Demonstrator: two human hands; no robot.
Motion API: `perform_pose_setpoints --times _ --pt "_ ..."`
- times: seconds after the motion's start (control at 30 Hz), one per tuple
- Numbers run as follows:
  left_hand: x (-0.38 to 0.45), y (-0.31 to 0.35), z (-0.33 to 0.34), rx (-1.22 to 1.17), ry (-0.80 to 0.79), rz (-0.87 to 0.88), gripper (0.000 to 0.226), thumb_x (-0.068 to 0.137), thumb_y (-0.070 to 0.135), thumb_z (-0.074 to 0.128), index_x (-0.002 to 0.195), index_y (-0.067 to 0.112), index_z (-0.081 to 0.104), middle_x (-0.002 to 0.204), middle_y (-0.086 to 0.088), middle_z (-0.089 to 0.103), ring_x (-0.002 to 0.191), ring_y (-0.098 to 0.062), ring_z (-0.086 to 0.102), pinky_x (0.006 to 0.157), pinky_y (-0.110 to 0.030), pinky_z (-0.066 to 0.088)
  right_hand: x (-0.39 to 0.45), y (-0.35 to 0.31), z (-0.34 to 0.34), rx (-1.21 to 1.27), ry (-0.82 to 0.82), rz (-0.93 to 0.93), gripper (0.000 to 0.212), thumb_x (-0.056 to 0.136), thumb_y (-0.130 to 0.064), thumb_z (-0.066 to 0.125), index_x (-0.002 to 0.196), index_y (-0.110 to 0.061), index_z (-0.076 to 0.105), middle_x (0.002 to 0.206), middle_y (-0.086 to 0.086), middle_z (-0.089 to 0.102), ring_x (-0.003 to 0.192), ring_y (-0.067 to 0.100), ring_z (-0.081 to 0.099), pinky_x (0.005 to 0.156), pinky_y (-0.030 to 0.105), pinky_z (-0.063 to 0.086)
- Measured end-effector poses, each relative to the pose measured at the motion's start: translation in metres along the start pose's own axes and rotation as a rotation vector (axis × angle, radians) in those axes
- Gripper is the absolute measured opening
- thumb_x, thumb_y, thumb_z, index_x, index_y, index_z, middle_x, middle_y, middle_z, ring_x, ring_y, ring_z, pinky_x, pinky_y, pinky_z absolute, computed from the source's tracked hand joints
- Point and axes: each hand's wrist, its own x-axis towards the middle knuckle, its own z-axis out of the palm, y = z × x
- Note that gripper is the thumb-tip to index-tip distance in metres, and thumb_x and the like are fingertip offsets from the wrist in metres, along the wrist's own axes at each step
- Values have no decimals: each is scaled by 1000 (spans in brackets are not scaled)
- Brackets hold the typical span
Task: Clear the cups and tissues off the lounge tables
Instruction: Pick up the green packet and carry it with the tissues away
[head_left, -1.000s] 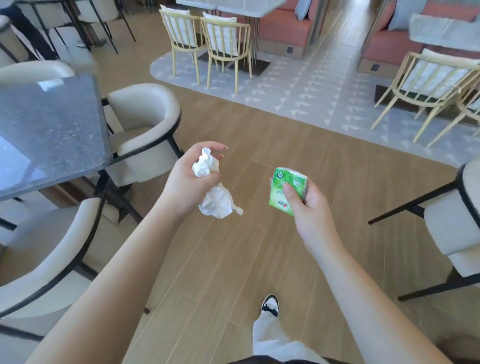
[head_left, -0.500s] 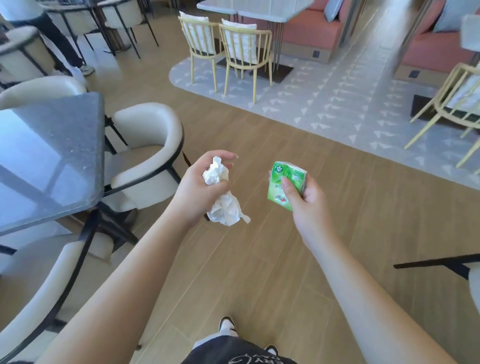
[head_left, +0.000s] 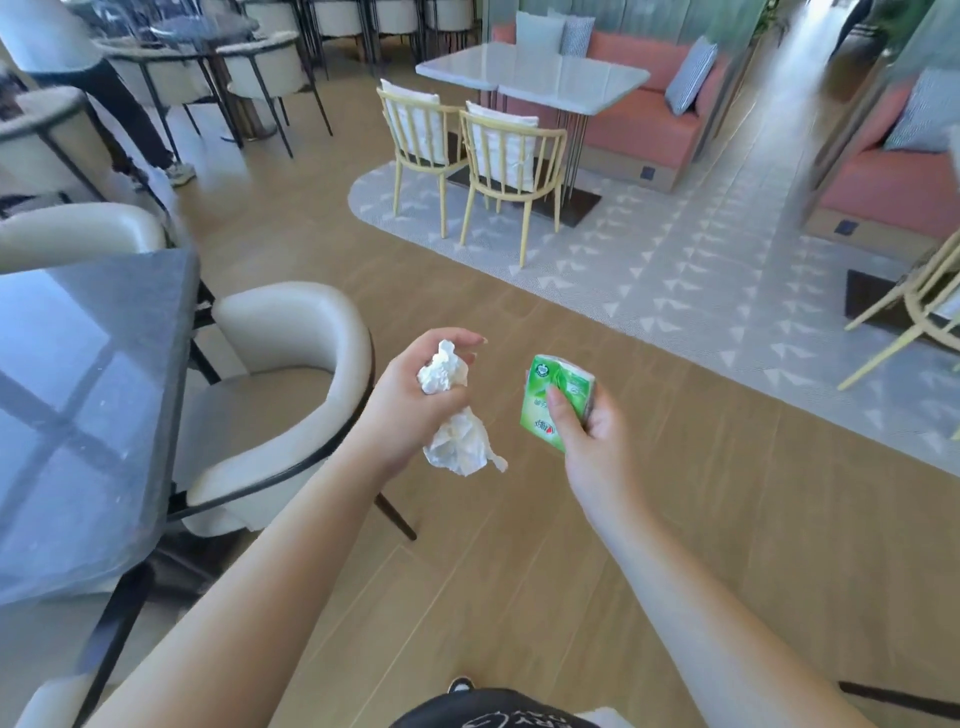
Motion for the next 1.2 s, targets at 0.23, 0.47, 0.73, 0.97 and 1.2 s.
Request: perform_pose_setpoints --times 0.23,0.47,0.73,0.97,1.2 --pt "95 -11 -27 -37 26 -13 49 83 0 58 116 35 69 117 19 70 114 -1 65 77 -13 53 111 1 21 -42 -4 -31 12 89 -55 58 100 -53 63 100 -19 74 93 0 70 74 10 49" --pt "210 -37 -31 3 50 -11 52 80 0 59 113 38 70 118 15 70 115 -4 65 80 -22 58 229 25 28 -19 -38 -2 11 92 -46 59 97 -54 65 97 -20 74 91 -3 70 73 9 48" --pt "346 -50 -39 86 156 -71 54 75 15 58 121 41 68 117 15 71 116 -5 66 84 -30 55 390 42 28 33 -122 22 13 97 -38 61 100 -48 67 99 -20 75 91 -2 71 74 12 50" --pt "430 -62 -66 102 239 -116 53 77 15 58 123 41 66 116 16 71 117 -5 65 81 -29 56 501 47 56 53 -192 59 6 101 -25 60 104 -27 65 89 -21 75 83 -6 69 67 4 46" --pt "517 -91 -122 103 323 -128 52 87 5 62 125 41 65 119 16 71 118 -3 65 88 -33 56 602 64 112 18 -234 82 12 101 -27 60 111 -24 65 99 -10 76 92 3 72 70 10 50"
